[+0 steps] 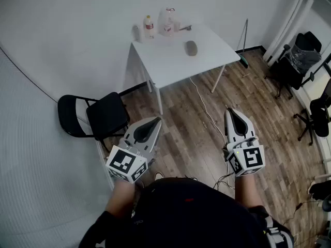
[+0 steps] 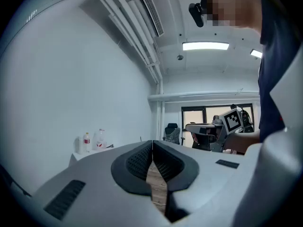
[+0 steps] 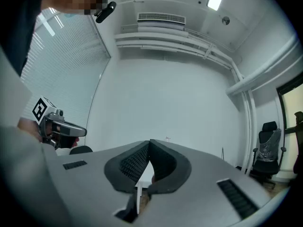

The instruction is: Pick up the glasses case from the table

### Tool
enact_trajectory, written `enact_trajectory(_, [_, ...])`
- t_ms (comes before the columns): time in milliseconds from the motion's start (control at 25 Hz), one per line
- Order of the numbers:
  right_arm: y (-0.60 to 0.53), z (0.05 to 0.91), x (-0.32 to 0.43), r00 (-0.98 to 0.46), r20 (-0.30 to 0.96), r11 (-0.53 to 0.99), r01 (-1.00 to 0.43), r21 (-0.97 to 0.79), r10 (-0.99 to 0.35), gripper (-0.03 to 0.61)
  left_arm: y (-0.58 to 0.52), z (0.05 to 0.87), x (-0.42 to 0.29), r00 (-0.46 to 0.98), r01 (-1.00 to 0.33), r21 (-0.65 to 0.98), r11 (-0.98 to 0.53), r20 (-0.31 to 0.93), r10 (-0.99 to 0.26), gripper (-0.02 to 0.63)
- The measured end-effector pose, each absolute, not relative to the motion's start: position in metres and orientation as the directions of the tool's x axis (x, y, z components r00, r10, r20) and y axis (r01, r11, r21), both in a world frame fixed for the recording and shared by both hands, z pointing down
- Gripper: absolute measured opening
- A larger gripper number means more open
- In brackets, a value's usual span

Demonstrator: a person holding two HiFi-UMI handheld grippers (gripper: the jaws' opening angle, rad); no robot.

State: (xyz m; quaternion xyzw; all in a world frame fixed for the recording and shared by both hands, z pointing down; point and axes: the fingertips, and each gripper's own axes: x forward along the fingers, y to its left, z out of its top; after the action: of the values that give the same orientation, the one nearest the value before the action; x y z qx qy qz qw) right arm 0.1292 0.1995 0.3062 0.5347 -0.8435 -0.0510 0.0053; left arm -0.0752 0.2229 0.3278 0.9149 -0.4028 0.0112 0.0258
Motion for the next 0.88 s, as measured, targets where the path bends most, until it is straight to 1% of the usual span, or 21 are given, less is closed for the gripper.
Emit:
enact_trajectory(440, [0.196,0.312,0.120,-0.437,-0.015,0.435,-0.897,0.075,-0.899,0.020,0.218,0.329,-0.076,0.691,-0.722,0.054,-0.689,0.041,-0.721,0.023])
enact_trajectory(560, [0.196,0.312,0.110,-0.458,-0.036,0.457,-0.888,0.040,-0.888,0.021,0.217,0.330,-0.082,0.696,-0.718,0.059,-0.694,0.038,-0.717,0.023])
enact_trajectory(880, [0.186,0.321,0.062,-0.443,-0.032,0.442,-0.896,0.034,-0.896,0.021,0.205,0.339,-0.131,0.704,-0.710,0.059,-0.702,0.038,-0.709,0.023])
